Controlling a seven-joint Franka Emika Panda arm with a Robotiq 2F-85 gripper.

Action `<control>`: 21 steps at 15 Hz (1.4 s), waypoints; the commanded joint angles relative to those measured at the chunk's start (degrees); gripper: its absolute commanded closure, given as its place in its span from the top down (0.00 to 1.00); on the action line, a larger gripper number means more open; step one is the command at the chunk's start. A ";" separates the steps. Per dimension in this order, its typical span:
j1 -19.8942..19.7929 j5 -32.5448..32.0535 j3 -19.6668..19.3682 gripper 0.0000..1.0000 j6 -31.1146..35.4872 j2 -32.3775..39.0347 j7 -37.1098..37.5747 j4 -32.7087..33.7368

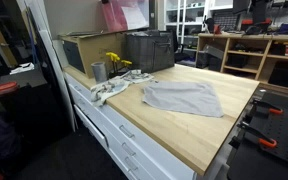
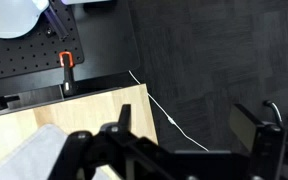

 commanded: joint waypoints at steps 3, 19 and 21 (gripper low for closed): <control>-1.54 0.62 1.17 1.00 -0.50 -0.12 -0.66 0.16; -14.45 -10.97 -3.95 1.00 39.57 20.84 -3.33 -3.08; -15.17 -12.53 -5.86 1.00 44.22 26.32 -3.26 -1.65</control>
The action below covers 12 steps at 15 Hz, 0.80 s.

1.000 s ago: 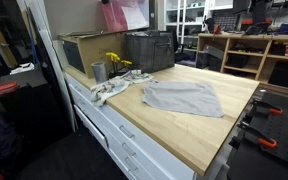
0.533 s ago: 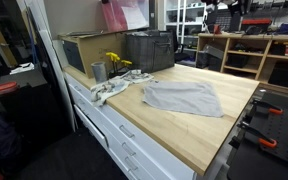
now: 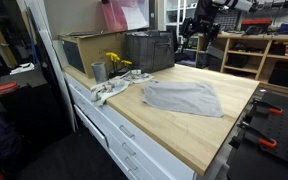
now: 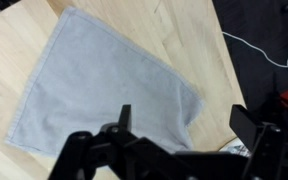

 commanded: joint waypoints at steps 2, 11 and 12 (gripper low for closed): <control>-1.54 -2.72 -4.38 1.00 8.05 13.00 -0.40 4.76; -3.57 2.34 -11.47 1.00 13.42 31.35 -2.45 12.80; -4.20 3.01 -11.88 1.00 13.89 33.20 -2.78 13.61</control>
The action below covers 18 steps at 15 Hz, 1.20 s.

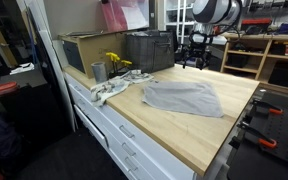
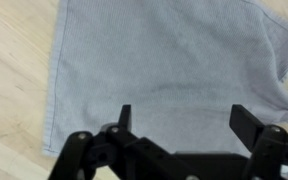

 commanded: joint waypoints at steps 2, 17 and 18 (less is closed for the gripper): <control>-2.74 3.78 -1.58 1.00 2.30 8.53 -2.66 5.03; -12.20 8.51 -3.13 1.00 4.57 22.11 -4.97 9.62; -12.09 8.13 -3.58 1.00 5.63 21.68 -4.95 8.61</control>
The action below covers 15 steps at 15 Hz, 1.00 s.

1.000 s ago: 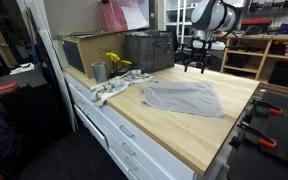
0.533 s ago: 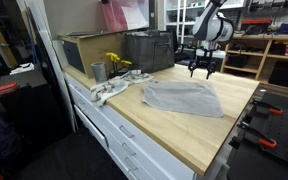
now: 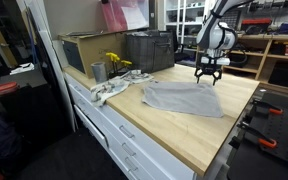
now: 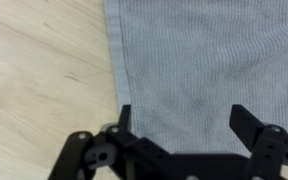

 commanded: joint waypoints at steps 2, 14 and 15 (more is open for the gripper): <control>-0.17 -0.20 -1.60 1.00 4.53 -1.06 -1.26 -3.17; -11.37 6.77 5.89 1.00 6.84 2.77 -13.82 1.13; -11.86 7.47 6.44 1.00 6.65 3.53 -14.40 2.05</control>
